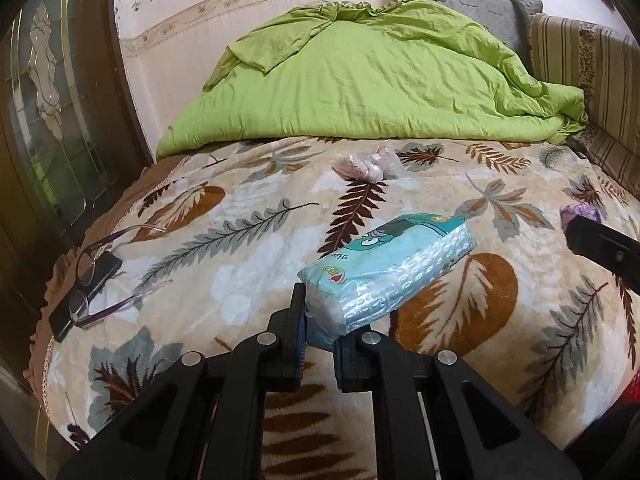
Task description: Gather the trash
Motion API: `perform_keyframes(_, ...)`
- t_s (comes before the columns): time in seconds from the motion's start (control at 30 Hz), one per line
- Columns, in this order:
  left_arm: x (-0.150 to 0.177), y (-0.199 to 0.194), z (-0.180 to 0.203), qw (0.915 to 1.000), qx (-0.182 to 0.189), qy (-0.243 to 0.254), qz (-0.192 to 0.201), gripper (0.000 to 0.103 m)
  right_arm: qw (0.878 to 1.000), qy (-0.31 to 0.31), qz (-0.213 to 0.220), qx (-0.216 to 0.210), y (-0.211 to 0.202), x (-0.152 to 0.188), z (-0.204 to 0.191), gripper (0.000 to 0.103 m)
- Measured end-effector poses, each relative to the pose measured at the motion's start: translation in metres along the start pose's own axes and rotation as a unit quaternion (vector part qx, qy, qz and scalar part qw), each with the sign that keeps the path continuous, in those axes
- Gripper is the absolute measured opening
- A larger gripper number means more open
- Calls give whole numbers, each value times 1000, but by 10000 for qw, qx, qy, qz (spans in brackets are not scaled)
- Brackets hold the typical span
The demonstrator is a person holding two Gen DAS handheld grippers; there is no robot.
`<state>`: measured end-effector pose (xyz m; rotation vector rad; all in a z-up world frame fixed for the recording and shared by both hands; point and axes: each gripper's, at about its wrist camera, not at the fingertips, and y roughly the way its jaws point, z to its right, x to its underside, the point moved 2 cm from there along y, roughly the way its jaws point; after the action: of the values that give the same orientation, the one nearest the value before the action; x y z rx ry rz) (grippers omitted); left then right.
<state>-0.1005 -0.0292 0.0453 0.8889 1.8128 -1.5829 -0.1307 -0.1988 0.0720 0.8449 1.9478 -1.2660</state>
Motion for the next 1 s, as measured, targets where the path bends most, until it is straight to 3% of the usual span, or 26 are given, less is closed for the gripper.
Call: perform_keyframes(1.0, -1, 15, -2, 9998, 157, -81, -128, 10, 9999, 54, -94, -10, 7, 1, 5, 28)
